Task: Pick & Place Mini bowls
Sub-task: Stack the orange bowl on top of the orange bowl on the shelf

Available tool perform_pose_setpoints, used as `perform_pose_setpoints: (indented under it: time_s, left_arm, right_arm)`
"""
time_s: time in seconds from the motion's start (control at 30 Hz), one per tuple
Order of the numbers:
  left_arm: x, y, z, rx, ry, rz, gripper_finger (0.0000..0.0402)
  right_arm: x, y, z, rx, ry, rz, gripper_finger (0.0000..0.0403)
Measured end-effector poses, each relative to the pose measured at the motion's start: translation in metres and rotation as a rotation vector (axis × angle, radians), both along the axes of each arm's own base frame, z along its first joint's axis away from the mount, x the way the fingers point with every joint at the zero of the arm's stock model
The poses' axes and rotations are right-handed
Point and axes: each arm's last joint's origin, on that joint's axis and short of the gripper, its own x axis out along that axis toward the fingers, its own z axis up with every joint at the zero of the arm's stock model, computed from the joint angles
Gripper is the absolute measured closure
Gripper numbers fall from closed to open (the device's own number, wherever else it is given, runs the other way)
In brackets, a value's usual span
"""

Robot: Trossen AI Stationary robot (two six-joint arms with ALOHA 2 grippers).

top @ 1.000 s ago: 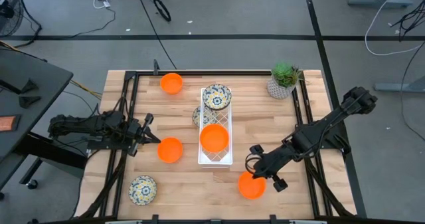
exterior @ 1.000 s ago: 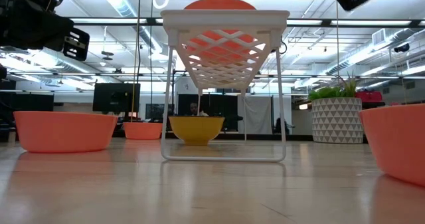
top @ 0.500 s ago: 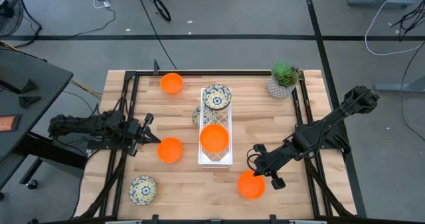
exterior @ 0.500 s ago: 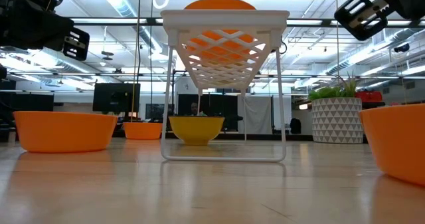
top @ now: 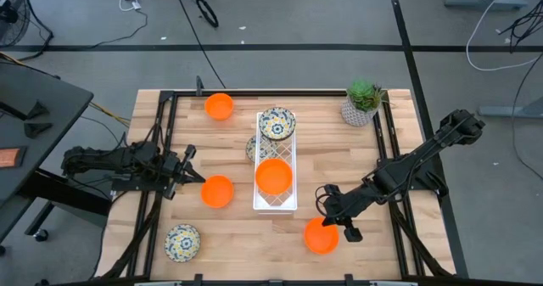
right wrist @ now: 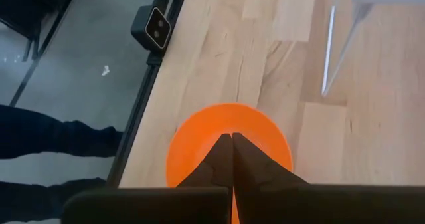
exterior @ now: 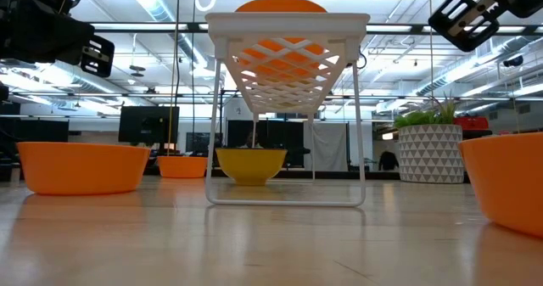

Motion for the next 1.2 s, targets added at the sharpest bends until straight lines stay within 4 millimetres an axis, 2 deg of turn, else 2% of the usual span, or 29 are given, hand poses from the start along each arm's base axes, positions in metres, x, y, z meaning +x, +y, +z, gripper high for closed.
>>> perform_pose_setpoints:
  time_s: [0.3, 0.47, 0.73, 0.9, 1.2]
  left_arm:
    - [0.0, 0.0, 0.0, 0.0, 0.0, 0.0, 0.0387]
    - [0.0, 0.0, 0.0, 0.0, 0.0, 0.0, 0.0387]
    - [0.0, 0.0, 0.0, 0.0, 0.0, 0.0, 0.0387]
    - [0.0, 0.0, 0.0, 0.0, 0.0, 0.0, 0.0387]
    - [0.0, 0.0, 0.0, 0.0, 0.0, 0.0, 0.0387]
  right_arm:
    - [0.002, -0.004, -0.001, -0.002, 0.014, -0.017, 0.0401]
    - [0.0, -0.008, -0.009, 0.0, 0.034, -0.032, 0.0381]
    - [-0.009, -0.012, -0.031, 0.025, 0.142, -0.092, 0.0312]
    - [-0.015, -0.017, -0.044, 0.073, 0.23, -0.227, 0.0266]
    - [-0.02, -0.02, -0.056, 0.173, 0.346, -0.413, 0.0201]
